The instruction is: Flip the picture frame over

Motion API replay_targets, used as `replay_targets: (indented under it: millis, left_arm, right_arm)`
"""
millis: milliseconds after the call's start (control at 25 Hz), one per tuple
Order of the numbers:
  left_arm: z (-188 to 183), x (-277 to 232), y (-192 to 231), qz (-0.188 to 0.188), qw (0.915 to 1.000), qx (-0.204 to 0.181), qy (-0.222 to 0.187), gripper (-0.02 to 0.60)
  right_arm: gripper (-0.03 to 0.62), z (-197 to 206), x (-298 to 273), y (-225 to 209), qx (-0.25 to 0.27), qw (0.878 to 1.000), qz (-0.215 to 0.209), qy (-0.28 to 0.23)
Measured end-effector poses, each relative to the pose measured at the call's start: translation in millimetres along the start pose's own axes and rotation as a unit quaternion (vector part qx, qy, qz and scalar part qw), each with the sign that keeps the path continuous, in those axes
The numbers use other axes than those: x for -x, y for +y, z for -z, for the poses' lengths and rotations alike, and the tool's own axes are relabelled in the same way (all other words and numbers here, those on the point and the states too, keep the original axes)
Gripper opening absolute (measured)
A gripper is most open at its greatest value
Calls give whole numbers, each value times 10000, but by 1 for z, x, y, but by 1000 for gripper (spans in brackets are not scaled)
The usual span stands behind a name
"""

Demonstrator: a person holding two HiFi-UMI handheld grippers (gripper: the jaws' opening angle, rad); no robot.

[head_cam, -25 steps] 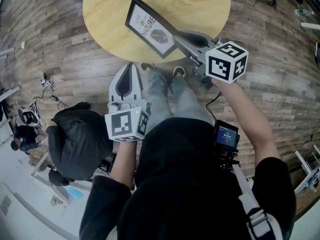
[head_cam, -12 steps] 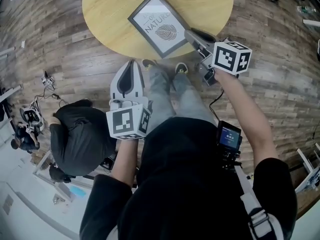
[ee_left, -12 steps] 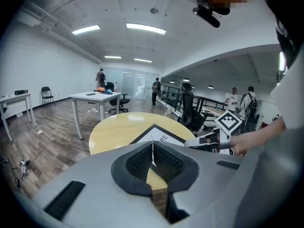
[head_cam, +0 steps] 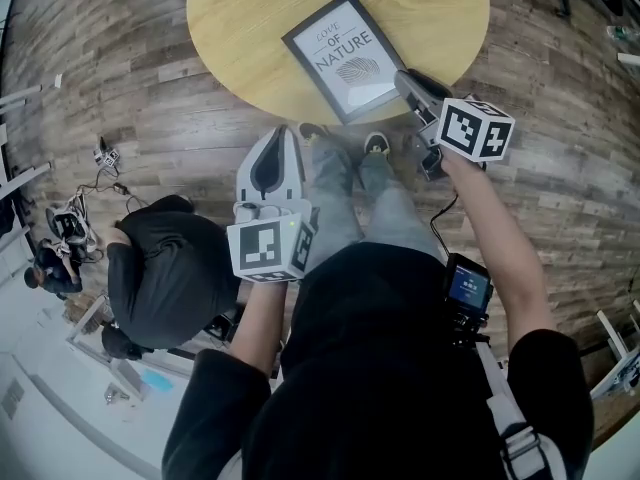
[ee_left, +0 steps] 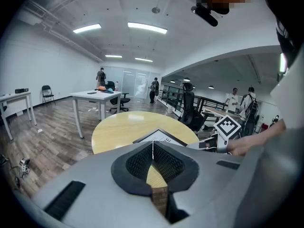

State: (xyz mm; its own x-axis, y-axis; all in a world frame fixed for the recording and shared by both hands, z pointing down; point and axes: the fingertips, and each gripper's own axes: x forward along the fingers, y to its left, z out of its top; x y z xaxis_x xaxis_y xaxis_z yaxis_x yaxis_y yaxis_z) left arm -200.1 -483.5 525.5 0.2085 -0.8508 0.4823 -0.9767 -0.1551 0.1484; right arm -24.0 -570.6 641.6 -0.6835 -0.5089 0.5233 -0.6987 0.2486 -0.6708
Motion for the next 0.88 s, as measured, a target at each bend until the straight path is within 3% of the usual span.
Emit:
replay_targets:
  millis: [280, 400, 520, 720, 880]
  left_arm:
    - [-2, -3, 2, 113, 9999, 20, 14, 26]
    - [-5, -6, 2, 163, 9999, -4, 15, 26]
    - [-6, -8, 2, 186, 9998, 13, 2, 25]
    - [-4, -12, -3, 238, 9997, -55, 53, 25]
    - [-15, -17, -13, 305, 9994, -149, -15, 25]
  right_arm:
    - [109, 9, -6, -9, 207, 9991, 287, 247]
    - [106, 15, -10, -15, 1001, 9907, 726, 574]
    - [104, 15, -14, -12, 2076, 9701, 1002, 756]
    - [104, 18, -20, -6, 3128, 9371, 1041, 1148]
    - [97, 9, -18, 8, 4368, 8799, 1187, 1445]
